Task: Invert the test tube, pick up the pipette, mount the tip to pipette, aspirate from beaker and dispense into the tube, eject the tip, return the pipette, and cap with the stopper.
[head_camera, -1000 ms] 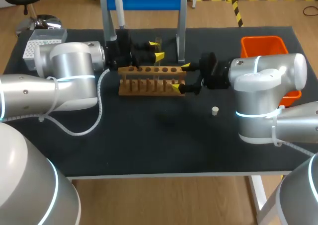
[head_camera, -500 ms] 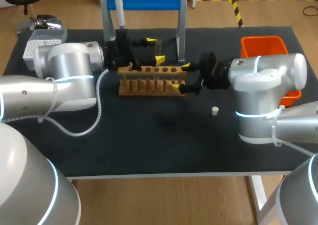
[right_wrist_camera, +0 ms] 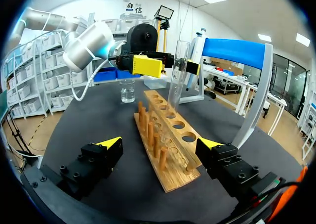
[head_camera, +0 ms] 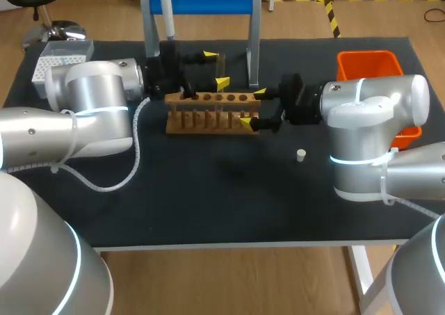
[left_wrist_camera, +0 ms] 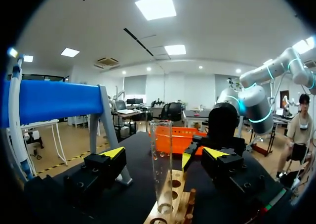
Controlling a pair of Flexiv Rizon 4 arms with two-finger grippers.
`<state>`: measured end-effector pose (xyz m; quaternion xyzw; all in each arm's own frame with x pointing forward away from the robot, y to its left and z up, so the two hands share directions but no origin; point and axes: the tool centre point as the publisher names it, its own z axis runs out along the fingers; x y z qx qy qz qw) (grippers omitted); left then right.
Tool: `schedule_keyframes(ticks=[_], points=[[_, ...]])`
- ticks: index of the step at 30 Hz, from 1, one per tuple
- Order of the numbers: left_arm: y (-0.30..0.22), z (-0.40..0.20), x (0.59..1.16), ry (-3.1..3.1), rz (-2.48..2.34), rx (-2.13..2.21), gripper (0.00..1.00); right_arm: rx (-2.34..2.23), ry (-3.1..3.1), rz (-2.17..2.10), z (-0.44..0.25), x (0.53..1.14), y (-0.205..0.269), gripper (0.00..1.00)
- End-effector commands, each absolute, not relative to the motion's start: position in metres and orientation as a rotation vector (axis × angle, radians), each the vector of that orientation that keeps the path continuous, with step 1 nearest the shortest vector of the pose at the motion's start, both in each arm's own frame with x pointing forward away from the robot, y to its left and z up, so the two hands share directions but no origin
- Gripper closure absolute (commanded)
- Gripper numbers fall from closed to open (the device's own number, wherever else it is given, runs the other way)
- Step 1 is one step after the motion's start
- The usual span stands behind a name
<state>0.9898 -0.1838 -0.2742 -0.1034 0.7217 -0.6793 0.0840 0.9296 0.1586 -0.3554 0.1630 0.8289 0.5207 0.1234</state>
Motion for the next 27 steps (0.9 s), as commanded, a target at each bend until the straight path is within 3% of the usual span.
schedule_keyframes(ticks=[1, 3, 4, 5, 6, 7, 8, 9, 10, 27], points=[[-0.1818, -0.2740, 0.9906, 2.158, -2.030, -0.308, 0.00, 0.474, 2.420, 1.518, -0.3552, 0.9298, 0.1579, 0.00], [-0.1811, -0.2738, 0.9901, 2.156, -2.035, -0.310, 0.04, 0.474, 2.420, 1.518, -0.3552, 0.9298, 0.1579, 0.00], [-0.1810, -0.2738, 0.9900, 2.155, -2.034, -0.311, 0.13, 0.474, 2.420, 1.518, -0.3552, 0.9298, 0.1579, 0.00], [-0.1807, -0.2737, 0.9898, 2.152, -2.039, -0.307, 0.09, 0.474, 2.420, 1.518, -0.3552, 0.9298, 0.1579, 0.00], [-0.1806, -0.2734, 0.9896, 2.151, -2.040, -0.307, 0.49, 0.474, 2.420, 1.518, -0.3552, 0.9298, 0.1579, 0.00], [-0.1806, -0.2733, 0.9895, 2.151, -2.038, -0.308, 0.65, 0.474, 2.420, 1.518, -0.3552, 0.9298, 0.1579, 0.00], [-0.1805, -0.2733, 0.9894, 2.151, -2.037, -0.310, 0.67, 0.474, 2.420, 1.518, -0.3552, 0.9298, 0.1579, 0.00], [-0.1805, -0.2733, 0.9894, 2.149, -2.039, -0.311, 0.76, 0.474, 2.420, 1.518, -0.3552, 0.9298, 0.1579, 0.00], [-0.1804, -0.2733, 0.9893, 2.148, -2.040, -0.310, 1.00, 0.474, 2.420, 1.518, -0.3552, 0.9298, 0.1579, 0.00], [-0.1783, -0.2742, 0.9880, 2.140, -2.048, -0.323, 1.00, 0.474, 2.420, 1.518, -0.3552, 0.9298, 0.1579, 0.00]])
